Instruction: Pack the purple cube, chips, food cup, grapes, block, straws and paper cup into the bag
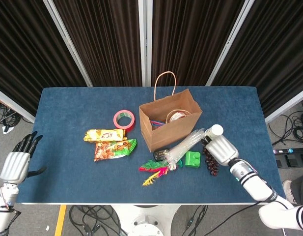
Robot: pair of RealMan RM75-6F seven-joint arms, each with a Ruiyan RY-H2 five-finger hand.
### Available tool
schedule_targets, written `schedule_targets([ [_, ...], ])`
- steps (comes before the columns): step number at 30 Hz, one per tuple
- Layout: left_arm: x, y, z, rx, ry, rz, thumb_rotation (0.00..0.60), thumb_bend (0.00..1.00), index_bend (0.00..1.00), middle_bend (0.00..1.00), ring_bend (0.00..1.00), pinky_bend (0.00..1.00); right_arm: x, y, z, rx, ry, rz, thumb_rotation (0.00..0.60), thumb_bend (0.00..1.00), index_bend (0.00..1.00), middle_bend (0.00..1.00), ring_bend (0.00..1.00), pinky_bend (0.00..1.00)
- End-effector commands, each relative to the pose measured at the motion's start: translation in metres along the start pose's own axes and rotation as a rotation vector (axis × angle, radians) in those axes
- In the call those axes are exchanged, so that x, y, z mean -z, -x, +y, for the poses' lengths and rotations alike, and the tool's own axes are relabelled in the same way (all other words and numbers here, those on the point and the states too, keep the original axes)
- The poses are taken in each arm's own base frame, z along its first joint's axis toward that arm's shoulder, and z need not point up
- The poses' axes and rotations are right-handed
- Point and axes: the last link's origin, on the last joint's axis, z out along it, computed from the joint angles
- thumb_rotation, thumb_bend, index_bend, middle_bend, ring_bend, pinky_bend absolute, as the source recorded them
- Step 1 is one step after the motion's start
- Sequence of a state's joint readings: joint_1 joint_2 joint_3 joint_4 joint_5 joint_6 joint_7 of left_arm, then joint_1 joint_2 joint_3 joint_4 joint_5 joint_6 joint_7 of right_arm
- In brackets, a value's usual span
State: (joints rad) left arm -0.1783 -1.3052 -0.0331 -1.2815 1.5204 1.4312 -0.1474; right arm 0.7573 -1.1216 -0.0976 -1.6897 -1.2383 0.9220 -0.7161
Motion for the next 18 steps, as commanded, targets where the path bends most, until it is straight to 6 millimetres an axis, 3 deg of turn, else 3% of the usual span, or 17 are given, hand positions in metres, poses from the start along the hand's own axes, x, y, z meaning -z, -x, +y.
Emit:
schedule_targets([
  [1,-0.001,0.002,0.002,-0.005,0.005,-0.003,0.600,0.09,0.11,0.09,0.04,0.20,0.008,0.006,0.015,0.053,-0.042,-0.007,0.600,0.00,0.19,0.24,0.81,0.85],
  [12,-0.007,0.002,0.010,-0.040,0.016,0.005,0.600,0.08,0.11,0.09,0.03,0.20,-0.010,0.055,0.013,-0.073,-0.143,0.014,0.600,0.00,0.22,0.28,0.81,0.85],
  [18,-0.014,0.001,0.014,-0.053,0.015,0.016,0.600,0.09,0.11,0.09,0.03,0.20,-0.024,0.064,0.006,-0.127,-0.203,0.052,0.600,0.00,0.25,0.29,0.81,0.85],
])
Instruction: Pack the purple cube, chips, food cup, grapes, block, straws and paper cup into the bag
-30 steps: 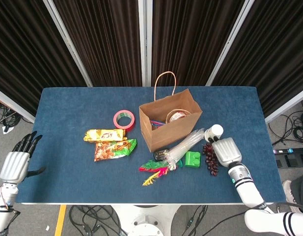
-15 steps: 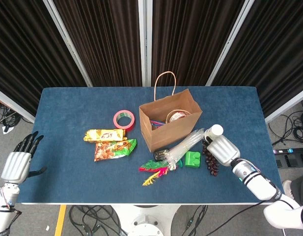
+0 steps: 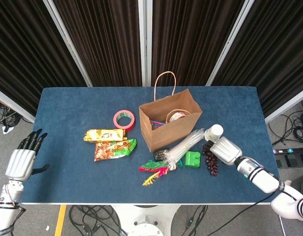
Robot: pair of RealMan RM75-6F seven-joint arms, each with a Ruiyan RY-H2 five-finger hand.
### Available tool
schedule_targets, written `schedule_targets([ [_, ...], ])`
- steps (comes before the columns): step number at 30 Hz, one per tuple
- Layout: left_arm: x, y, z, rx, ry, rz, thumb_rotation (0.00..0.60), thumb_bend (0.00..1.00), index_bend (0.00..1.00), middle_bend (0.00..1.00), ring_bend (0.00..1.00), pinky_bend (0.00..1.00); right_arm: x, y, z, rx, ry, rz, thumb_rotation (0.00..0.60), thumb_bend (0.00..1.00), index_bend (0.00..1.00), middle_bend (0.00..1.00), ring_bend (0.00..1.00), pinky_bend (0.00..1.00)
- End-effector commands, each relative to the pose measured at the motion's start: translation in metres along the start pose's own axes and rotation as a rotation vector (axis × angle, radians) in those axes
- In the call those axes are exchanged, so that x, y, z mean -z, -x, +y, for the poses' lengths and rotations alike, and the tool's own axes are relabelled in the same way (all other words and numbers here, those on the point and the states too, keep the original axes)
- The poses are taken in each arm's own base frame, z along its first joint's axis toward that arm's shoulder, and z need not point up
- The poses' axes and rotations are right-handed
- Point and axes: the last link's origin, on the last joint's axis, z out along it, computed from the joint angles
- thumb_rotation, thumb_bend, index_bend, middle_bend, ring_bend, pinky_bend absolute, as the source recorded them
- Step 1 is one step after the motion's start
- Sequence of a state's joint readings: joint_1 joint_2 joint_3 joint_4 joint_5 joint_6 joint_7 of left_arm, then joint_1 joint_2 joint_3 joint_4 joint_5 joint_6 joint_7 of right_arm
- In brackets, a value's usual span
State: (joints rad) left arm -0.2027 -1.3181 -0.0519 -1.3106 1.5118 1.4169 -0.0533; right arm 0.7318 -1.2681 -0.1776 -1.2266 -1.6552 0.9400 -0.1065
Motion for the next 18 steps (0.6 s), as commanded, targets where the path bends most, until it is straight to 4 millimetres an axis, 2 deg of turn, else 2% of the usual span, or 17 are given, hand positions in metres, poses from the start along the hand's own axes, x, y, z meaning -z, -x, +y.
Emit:
schedule_targets([
  [1,-0.003,0.001,0.002,-0.005,0.000,0.004,0.600,0.08,0.11,0.09,0.04,0.20,-0.011,0.009,-0.012,-0.042,-0.074,0.033,0.600,0.00,0.25,0.29,0.81,0.85],
  [6,-0.007,0.001,0.004,-0.014,-0.004,0.012,0.600,0.08,0.11,0.09,0.04,0.20,-0.016,0.007,-0.012,-0.059,-0.107,0.061,0.600,0.00,0.28,0.29,0.81,0.85],
  [14,-0.008,0.003,0.003,-0.010,-0.011,0.012,0.600,0.08,0.11,0.09,0.03,0.20,-0.026,0.017,-0.011,-0.037,-0.109,0.035,0.600,0.00,0.29,0.29,0.81,0.85],
  [18,-0.009,0.002,0.001,-0.003,-0.016,0.015,0.600,0.08,0.11,0.09,0.03,0.20,-0.026,0.009,-0.006,-0.043,-0.098,0.053,0.600,0.00,0.30,0.29,0.81,0.85],
])
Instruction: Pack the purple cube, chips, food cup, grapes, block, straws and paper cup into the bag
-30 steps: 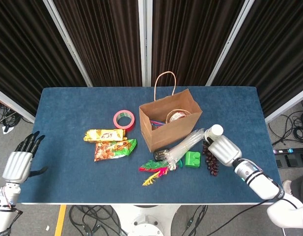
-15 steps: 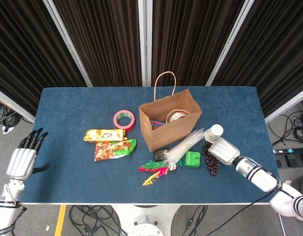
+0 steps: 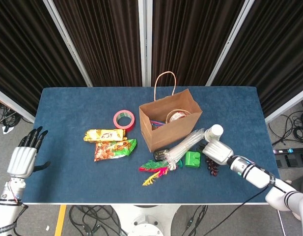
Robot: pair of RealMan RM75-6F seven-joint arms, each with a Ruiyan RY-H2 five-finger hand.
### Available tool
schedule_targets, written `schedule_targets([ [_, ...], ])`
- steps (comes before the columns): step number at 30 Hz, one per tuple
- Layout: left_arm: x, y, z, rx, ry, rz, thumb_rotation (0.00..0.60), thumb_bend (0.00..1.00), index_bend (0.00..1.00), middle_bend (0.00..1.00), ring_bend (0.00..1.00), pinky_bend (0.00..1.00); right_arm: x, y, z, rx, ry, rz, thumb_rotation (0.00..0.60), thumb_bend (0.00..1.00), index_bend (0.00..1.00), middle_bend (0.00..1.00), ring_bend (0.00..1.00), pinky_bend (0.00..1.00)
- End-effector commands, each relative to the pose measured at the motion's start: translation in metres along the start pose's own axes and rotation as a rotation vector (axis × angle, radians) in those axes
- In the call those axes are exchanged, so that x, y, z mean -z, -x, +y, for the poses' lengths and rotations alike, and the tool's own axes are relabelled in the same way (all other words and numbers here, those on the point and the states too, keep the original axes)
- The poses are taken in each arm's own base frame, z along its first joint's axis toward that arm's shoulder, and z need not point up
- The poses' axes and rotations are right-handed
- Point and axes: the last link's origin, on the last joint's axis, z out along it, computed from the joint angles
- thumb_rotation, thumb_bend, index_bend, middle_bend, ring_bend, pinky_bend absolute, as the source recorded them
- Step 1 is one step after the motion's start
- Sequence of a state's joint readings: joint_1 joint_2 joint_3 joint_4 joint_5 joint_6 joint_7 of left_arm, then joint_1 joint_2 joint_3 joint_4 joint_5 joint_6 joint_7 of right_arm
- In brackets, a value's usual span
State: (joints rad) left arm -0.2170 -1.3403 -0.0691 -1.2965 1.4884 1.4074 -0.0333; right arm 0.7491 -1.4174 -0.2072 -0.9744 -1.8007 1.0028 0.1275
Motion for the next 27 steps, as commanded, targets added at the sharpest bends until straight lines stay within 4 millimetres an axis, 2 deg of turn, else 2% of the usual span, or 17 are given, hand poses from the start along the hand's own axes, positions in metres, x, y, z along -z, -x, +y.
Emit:
schedule_targets([
  [1,-0.001,-0.001,-0.001,0.006,-0.002,0.004,0.600,0.08,0.11,0.09,0.03,0.20,0.001,-0.008,0.004,-0.006,0.006,0.017,0.600,0.00,0.30,0.29,0.81,0.85],
  [4,-0.002,-0.001,0.000,0.012,0.001,0.011,0.600,0.08,0.11,0.09,0.04,0.20,0.004,-0.012,0.006,0.002,0.012,0.013,0.600,0.00,0.32,0.31,0.81,0.85],
  [12,-0.003,-0.001,0.000,0.013,0.007,0.013,0.600,0.08,0.11,0.09,0.03,0.20,0.009,-0.004,0.006,0.037,0.024,-0.052,0.600,0.00,0.33,0.32,0.81,0.85],
  [19,-0.004,0.000,-0.001,0.014,0.006,0.014,0.600,0.08,0.11,0.09,0.03,0.20,0.000,0.005,0.001,0.038,0.032,-0.088,0.600,0.00,0.36,0.34,0.81,0.85],
  [25,-0.004,0.000,-0.003,0.016,0.001,0.016,0.600,0.08,0.11,0.09,0.03,0.20,-0.010,0.007,-0.005,0.031,0.035,-0.075,0.600,0.01,0.46,0.43,0.81,0.85],
  [27,-0.004,0.000,-0.003,0.018,0.002,0.018,0.600,0.08,0.11,0.09,0.03,0.20,-0.011,0.008,-0.006,0.033,0.037,-0.073,0.600,0.03,0.52,0.48,0.81,0.85],
])
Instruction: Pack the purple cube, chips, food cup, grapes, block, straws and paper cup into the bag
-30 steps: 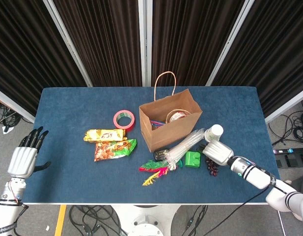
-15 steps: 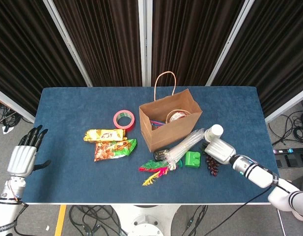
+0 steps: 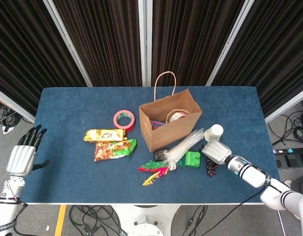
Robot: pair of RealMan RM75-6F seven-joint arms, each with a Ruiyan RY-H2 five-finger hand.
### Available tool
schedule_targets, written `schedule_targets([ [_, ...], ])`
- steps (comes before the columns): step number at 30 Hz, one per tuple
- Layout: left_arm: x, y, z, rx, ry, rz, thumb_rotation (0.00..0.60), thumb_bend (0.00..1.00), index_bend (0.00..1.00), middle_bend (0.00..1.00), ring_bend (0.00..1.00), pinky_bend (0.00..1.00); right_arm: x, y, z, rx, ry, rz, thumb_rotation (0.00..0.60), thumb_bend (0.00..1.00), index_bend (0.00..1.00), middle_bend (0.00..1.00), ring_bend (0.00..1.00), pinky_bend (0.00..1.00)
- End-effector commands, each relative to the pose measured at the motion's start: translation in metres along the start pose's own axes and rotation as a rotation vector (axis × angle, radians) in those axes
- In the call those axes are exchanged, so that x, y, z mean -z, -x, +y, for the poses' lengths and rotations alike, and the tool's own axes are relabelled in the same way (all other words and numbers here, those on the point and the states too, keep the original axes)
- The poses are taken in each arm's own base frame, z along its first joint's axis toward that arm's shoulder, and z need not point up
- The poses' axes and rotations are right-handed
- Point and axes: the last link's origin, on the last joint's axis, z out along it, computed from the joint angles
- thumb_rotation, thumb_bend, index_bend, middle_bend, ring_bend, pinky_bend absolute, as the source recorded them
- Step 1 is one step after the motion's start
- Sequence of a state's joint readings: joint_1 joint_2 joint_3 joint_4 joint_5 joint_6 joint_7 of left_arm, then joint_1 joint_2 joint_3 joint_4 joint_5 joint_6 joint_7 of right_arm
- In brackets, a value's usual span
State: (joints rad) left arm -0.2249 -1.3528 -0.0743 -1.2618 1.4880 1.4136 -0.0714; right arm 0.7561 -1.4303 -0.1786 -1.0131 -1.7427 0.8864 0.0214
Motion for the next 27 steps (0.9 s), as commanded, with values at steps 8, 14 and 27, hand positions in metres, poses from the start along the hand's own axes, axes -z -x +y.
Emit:
schedule_targets([
  [8,0.000,0.000,-0.001,0.008,0.002,0.004,0.600,0.08,0.11,0.09,0.03,0.20,-0.001,0.000,-0.001,0.011,0.027,0.015,0.600,0.08,0.82,0.67,0.81,0.85],
  [14,0.001,-0.003,-0.001,0.013,0.007,0.012,0.600,0.08,0.11,0.09,0.04,0.20,0.005,-0.020,0.004,0.010,0.043,0.089,0.600,0.10,0.87,0.71,0.81,0.85],
  [27,0.001,-0.008,0.000,0.030,0.025,0.020,0.600,0.08,0.11,0.09,0.04,0.20,0.053,-0.163,0.028,0.050,0.155,0.431,0.600,0.11,0.90,0.73,0.82,0.85],
])
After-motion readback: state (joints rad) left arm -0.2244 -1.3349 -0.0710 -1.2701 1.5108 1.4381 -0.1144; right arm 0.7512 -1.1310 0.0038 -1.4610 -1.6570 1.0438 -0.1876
